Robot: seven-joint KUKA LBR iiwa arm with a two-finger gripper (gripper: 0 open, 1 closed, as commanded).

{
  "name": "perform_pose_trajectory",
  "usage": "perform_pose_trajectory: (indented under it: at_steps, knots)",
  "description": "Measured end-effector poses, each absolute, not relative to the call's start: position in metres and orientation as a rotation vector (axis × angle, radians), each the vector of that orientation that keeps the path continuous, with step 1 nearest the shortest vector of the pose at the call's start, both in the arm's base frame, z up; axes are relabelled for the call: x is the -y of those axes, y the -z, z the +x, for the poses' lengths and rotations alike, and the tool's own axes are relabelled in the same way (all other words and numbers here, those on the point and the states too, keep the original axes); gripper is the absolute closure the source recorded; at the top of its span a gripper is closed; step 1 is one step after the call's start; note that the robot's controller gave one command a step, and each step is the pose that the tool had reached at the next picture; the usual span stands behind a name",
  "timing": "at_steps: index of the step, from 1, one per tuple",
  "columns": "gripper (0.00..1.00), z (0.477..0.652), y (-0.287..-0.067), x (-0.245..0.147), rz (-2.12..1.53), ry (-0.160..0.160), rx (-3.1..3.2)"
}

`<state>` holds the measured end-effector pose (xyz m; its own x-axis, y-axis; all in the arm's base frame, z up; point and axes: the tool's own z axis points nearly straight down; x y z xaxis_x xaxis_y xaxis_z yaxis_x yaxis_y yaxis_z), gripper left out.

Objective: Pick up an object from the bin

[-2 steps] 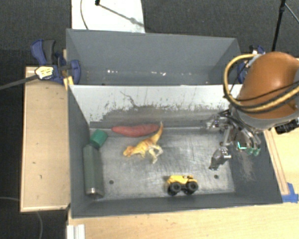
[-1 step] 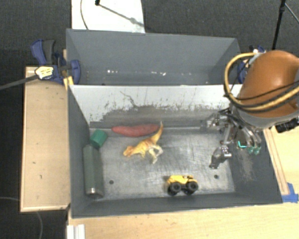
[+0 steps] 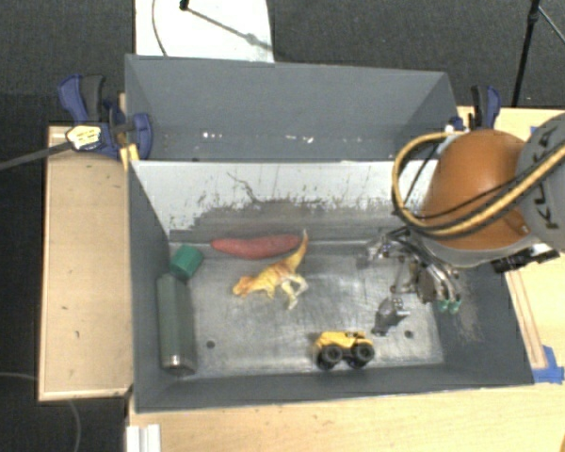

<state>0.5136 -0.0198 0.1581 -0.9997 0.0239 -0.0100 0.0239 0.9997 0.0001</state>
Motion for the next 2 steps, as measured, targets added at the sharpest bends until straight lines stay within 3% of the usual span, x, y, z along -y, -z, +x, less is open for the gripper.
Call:
perform_pose_trajectory:
  at_steps: [1, 2]
  knots:
    - [0.00, 0.513, -0.135, 0.004, -0.183, 0.000, -3.139]
    - [0.00, 0.504, -0.103, 0.023, -0.683, 0.000, -3.058]
